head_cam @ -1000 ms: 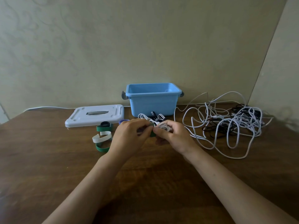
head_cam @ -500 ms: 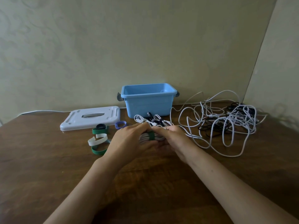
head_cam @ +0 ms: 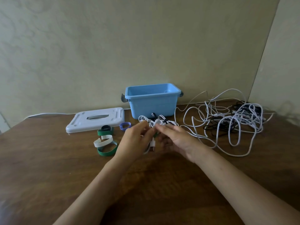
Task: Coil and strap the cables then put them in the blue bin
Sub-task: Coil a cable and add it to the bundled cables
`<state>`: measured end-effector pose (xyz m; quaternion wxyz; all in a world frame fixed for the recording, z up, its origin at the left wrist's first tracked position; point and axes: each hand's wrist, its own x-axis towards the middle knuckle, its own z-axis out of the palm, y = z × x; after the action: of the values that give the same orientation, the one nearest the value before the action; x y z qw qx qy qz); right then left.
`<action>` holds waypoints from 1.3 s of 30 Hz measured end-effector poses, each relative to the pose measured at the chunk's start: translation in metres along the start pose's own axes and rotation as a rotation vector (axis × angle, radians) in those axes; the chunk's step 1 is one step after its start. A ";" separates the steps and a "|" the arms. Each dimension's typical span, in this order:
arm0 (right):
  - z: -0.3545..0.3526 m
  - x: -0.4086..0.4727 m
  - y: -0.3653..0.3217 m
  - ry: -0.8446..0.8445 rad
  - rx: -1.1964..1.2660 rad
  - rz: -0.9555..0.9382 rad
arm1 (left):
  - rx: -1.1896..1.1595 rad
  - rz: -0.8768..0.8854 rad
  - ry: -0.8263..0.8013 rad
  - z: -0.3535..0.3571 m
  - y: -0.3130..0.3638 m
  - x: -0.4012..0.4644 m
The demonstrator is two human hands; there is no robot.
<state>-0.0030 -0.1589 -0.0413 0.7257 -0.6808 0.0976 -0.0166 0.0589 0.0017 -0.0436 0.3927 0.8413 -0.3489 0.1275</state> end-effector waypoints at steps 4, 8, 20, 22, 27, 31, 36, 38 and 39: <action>0.005 -0.001 0.003 -0.011 -0.077 -0.030 | -0.317 -0.225 0.052 0.002 0.007 0.000; 0.002 0.002 0.003 0.128 -0.138 -0.053 | -0.321 -0.271 -0.013 0.004 0.009 0.001; -0.029 0.011 -0.015 0.401 0.176 -0.065 | 0.507 -0.081 -0.199 -0.010 -0.043 0.012; -0.027 0.012 -0.013 0.375 0.136 -0.069 | 0.581 -0.077 -0.290 -0.003 -0.047 0.016; -0.023 0.012 -0.008 0.320 0.030 -0.118 | 0.627 -0.160 -0.417 0.002 -0.054 0.017; -0.024 0.009 -0.007 0.312 0.045 -0.134 | 0.659 -0.208 -0.353 -0.007 -0.056 0.016; -0.024 0.007 -0.008 0.309 0.021 -0.141 | 0.711 -0.279 -0.322 -0.017 -0.068 0.015; -0.022 0.007 -0.007 0.306 -0.001 -0.139 | 0.721 -0.311 -0.298 -0.022 -0.071 0.014; -0.022 0.007 -0.007 0.304 -0.008 -0.138 | 0.720 -0.322 -0.289 -0.024 -0.073 0.013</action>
<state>0.0007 -0.1823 -0.0364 0.6970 -0.6784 0.1593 -0.1689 0.1200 0.0458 -0.0630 0.0354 0.9779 -0.1975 0.0588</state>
